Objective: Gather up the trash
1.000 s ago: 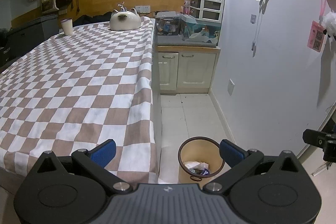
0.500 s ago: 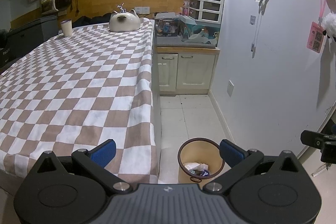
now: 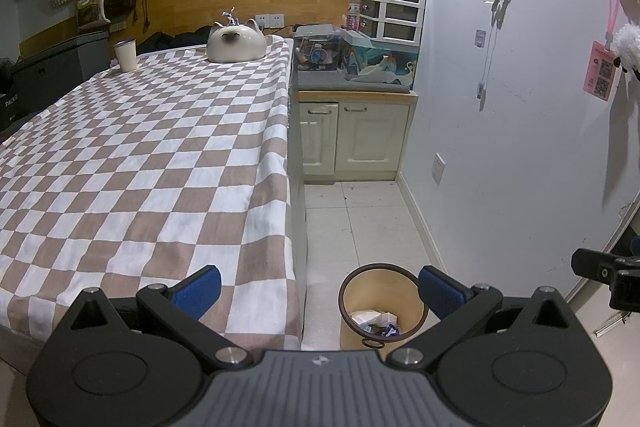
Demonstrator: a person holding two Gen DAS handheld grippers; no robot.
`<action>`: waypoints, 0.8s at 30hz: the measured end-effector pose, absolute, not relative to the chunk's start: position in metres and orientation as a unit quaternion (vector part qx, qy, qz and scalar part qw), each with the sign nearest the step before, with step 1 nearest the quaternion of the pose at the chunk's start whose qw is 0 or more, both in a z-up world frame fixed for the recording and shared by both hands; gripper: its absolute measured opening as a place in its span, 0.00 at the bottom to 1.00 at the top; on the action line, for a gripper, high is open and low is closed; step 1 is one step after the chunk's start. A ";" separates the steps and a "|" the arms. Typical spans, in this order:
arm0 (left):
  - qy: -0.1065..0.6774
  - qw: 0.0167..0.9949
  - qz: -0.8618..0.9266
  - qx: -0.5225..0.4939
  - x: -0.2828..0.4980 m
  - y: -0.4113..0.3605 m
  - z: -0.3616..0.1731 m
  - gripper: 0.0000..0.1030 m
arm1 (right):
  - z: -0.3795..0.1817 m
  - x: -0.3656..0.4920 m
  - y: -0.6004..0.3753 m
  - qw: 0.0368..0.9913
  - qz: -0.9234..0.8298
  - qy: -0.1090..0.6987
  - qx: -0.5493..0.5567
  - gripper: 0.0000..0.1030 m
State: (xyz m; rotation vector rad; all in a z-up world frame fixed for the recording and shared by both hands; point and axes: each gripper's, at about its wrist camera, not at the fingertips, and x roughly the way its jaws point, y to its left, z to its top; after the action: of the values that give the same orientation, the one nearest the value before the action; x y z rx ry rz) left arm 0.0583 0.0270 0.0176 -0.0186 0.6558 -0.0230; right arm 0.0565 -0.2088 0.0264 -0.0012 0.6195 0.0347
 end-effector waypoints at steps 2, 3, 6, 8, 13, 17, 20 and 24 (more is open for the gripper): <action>0.321 0.947 -0.011 -0.009 0.058 0.027 0.018 1.00 | 0.026 0.057 -0.209 0.952 0.017 0.305 0.000 1.00; 0.321 0.947 -0.012 -0.009 0.058 0.027 0.018 1.00 | 0.026 0.057 -0.209 0.952 0.016 0.305 0.000 1.00; 0.321 0.947 -0.012 -0.009 0.058 0.027 0.018 1.00 | 0.026 0.057 -0.210 0.952 0.016 0.305 0.001 1.00; 0.321 0.947 -0.012 -0.009 0.058 0.027 0.018 1.00 | 0.026 0.057 -0.210 0.952 0.016 0.305 0.001 1.00; 0.321 0.947 -0.012 -0.009 0.058 0.027 0.018 1.00 | 0.026 0.057 -0.210 0.952 0.015 0.305 0.001 1.00; 0.322 0.947 -0.011 -0.009 0.058 0.027 0.017 1.00 | 0.026 0.057 -0.210 0.952 0.015 0.305 0.001 1.00; 0.322 0.947 -0.012 -0.009 0.059 0.026 0.018 1.00 | 0.026 0.057 -0.210 0.952 0.016 0.305 0.002 1.00; 0.322 0.947 -0.012 -0.008 0.059 0.026 0.018 1.00 | 0.026 0.057 -0.210 0.952 0.016 0.305 0.002 1.00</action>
State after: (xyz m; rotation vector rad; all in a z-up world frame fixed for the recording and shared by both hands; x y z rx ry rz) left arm 0.0586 0.0263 0.0179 -0.0170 0.6550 -0.0244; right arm 0.0573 -0.2104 0.0257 0.0035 0.6207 0.0317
